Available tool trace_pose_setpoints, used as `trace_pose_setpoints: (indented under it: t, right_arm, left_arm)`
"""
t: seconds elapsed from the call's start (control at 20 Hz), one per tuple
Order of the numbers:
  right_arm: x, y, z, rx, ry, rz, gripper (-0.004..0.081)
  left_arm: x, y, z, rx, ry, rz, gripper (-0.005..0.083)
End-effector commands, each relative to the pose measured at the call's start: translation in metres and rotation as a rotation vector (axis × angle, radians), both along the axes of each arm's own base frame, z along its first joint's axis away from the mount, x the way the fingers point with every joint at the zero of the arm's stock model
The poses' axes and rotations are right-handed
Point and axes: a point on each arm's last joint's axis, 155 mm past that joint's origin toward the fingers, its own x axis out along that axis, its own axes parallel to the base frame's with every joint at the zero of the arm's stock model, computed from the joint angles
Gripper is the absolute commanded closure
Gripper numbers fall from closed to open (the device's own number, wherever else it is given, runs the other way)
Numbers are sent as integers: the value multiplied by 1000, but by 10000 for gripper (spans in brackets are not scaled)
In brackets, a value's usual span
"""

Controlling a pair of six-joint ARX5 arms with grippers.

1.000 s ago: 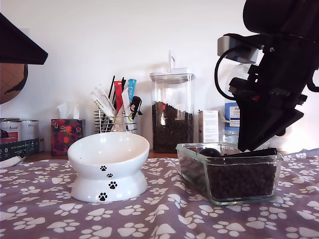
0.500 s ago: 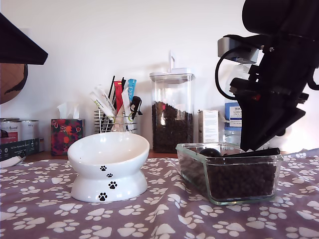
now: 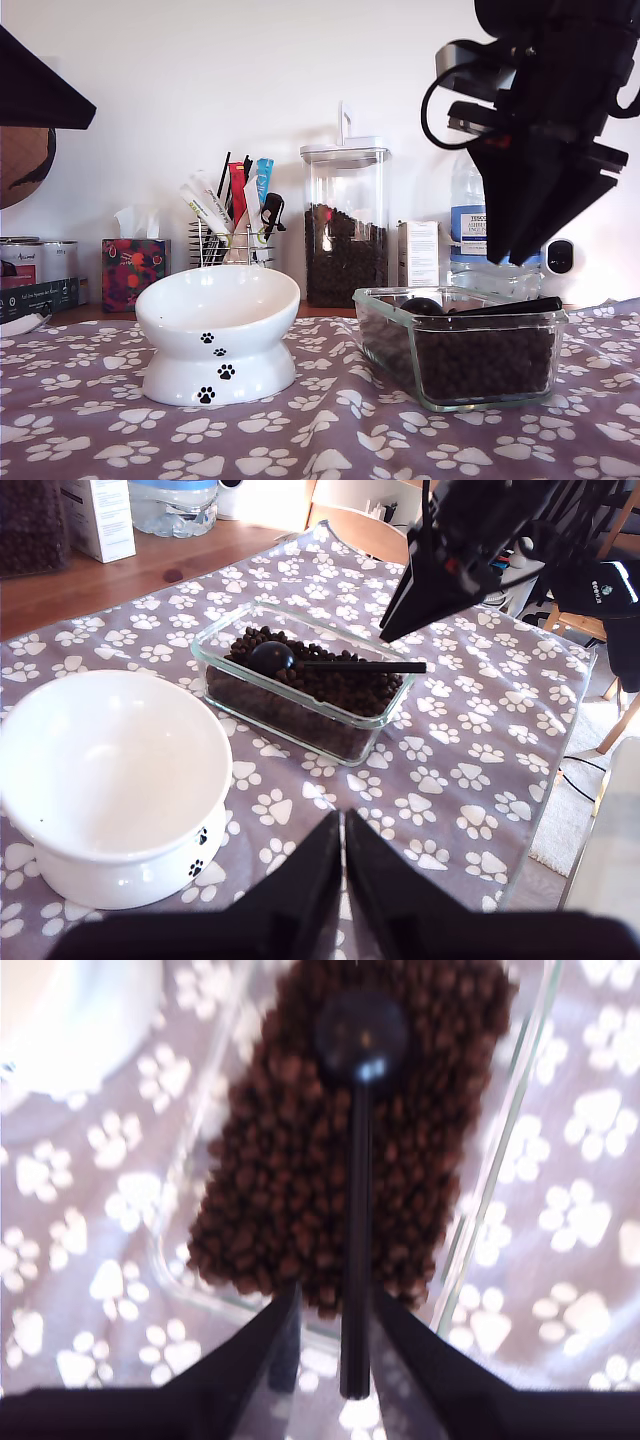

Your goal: Measure one spoon of cat food and pour it into the food bowl

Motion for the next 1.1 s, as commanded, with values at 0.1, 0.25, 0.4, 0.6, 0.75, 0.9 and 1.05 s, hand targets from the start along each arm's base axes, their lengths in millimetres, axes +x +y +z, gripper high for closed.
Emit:
trace_pose_setpoints:
  t: [0.1, 0.25, 0.4, 0.6, 0.75, 0.9, 1.05]
  right_arm:
    - [-5, -3, -24, -34, 77, -7, 555]
    - [-4, -3, -25, -39, 69, -6, 556]
    - [-3, -4, -27, -46, 70, 2, 558]
    - [-4, -6, -38, -67, 101, 1, 560]
    - [-4, -7, -43, -81, 111, -1, 605]
    - [-4, -7, -43, -80, 111, -2, 634]
    - [-1, -6, -40, -80, 105, -3, 682]
  left_arm:
    - [-1, 0, -7, 6, 13, -3, 793]
    - [-1, 0, -8, 7, 15, -3, 793]
    - [-1, 0, -8, 7, 15, -3, 793]
    - [-1, 0, -7, 7, 15, -3, 793]
    - [-1, 0, -8, 7, 15, -3, 793]
    - [-1, 0, -8, 7, 15, -3, 793]
    - [-1, 0, -8, 7, 15, -3, 793]
